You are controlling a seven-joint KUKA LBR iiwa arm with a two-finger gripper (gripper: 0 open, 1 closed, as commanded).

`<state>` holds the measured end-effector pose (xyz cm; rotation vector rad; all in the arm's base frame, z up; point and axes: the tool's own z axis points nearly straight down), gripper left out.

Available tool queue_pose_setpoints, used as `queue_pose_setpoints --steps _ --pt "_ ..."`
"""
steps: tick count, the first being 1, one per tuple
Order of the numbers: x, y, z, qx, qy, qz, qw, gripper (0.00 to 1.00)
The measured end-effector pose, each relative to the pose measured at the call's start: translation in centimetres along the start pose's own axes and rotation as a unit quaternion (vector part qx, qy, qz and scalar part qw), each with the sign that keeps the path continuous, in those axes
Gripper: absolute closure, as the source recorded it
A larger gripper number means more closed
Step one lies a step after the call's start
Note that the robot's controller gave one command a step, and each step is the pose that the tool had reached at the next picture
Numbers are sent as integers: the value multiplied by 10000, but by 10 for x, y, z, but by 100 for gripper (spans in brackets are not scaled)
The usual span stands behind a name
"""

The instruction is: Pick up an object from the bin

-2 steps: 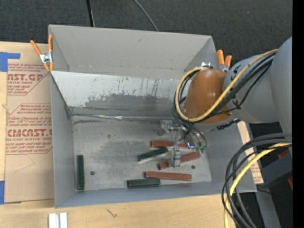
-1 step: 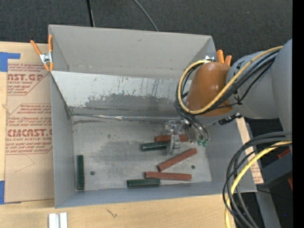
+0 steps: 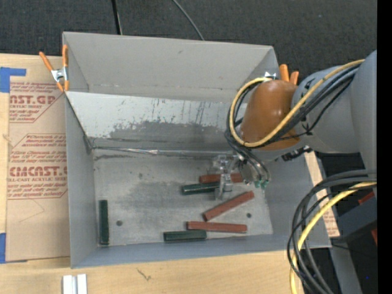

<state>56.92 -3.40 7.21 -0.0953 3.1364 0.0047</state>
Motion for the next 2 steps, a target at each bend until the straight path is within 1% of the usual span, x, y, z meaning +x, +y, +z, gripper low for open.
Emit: queue_pose_setpoints --steps 1,2 --pt "1 0 -3 -1 11 0 10000 100" --pt "3 0 -21 0 60 -1 10000 100"
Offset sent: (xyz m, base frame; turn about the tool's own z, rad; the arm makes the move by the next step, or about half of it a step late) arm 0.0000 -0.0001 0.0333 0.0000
